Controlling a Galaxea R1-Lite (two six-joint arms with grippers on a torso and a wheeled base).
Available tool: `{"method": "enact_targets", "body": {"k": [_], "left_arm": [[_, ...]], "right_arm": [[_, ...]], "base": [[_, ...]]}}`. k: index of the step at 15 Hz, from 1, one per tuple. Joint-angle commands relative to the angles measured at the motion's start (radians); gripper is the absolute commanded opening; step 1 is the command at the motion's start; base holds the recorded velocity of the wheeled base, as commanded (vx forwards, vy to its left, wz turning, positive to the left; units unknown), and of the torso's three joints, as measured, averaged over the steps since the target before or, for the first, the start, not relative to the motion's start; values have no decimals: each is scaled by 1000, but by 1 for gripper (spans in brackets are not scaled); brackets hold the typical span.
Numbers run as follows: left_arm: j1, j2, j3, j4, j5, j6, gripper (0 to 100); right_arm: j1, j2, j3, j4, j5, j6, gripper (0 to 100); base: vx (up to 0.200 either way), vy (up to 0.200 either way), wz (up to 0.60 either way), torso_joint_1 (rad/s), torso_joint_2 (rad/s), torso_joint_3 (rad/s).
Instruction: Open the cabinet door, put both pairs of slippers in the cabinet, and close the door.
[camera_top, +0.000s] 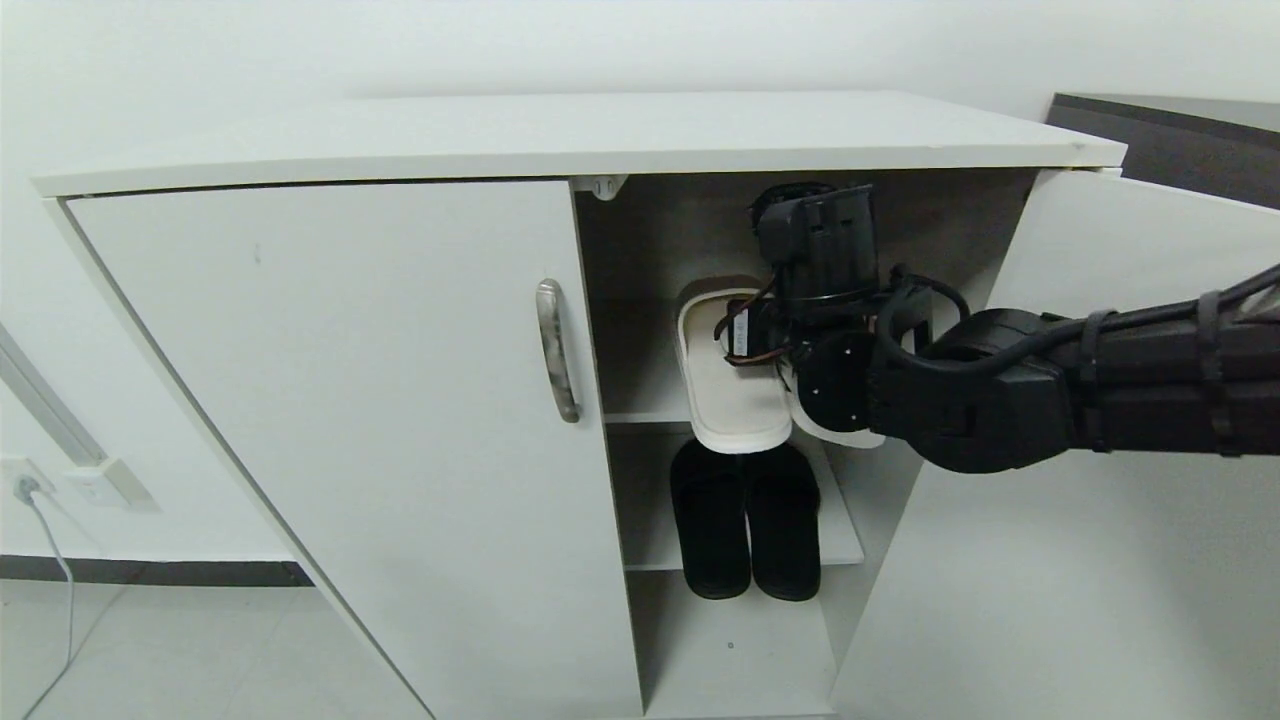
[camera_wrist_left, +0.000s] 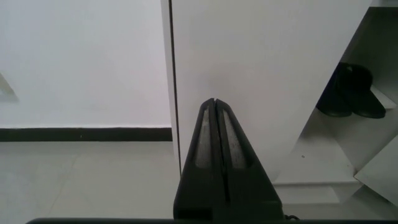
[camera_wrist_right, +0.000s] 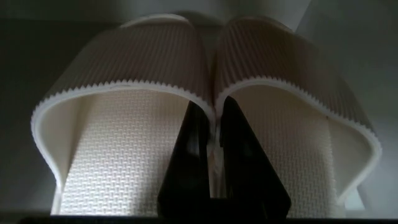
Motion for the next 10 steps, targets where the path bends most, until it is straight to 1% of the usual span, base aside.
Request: {"method": "enact_targets", "body": {"k": [1,4,10], "left_arm": [[0,1,0,0,1,-1,0],[0,1,0,0,1,-1,0],[0,1,0,0,1,-3,0]], "right_arm": [[-22,45,-48,11,14,0,0],[-42,65,-81,28,25,2,0],[-42,91,-88,28,43,5,0]], "base": [[0,0,0,0,0,0],[0,0,0,0,0,0],[0,0,0,0,0,0]]}}
